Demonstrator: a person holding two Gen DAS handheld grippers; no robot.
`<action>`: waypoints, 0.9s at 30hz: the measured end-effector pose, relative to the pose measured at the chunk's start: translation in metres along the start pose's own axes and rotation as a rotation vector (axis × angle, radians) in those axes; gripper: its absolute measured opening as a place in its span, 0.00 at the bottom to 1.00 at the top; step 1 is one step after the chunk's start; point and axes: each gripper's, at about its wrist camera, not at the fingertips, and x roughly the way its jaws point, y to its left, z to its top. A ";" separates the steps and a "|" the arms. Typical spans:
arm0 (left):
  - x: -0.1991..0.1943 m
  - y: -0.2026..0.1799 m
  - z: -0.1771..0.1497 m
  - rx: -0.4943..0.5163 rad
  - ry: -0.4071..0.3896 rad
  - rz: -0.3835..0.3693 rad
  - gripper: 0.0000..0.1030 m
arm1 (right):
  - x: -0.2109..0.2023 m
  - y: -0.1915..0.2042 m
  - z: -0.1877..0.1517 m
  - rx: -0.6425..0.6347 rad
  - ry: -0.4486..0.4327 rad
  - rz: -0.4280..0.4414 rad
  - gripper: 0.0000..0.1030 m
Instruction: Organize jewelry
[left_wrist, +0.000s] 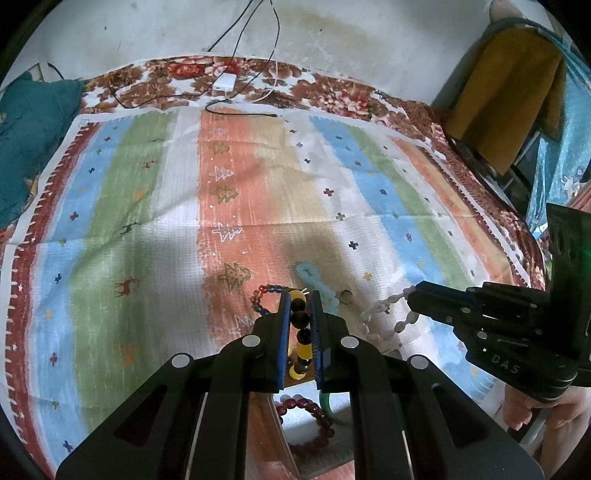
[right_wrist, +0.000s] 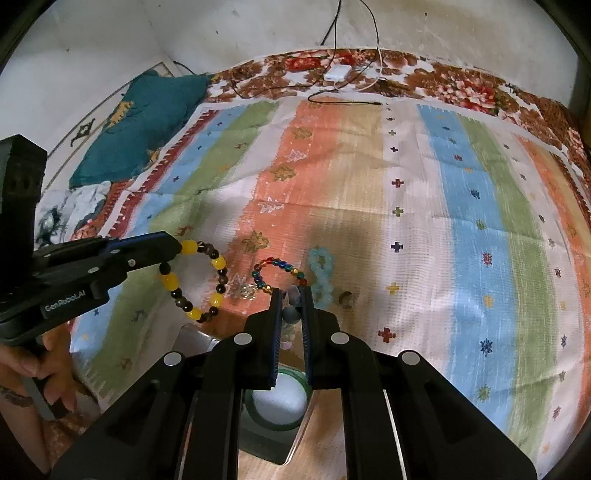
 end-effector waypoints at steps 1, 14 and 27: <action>-0.001 -0.001 0.000 0.002 -0.002 0.001 0.09 | -0.001 0.001 0.000 -0.002 -0.002 0.001 0.11; -0.018 -0.009 -0.012 0.019 -0.029 -0.021 0.09 | -0.016 0.011 -0.013 -0.029 -0.017 0.019 0.11; -0.037 -0.021 -0.034 0.032 -0.049 -0.053 0.09 | -0.023 0.022 -0.032 -0.058 -0.003 0.040 0.11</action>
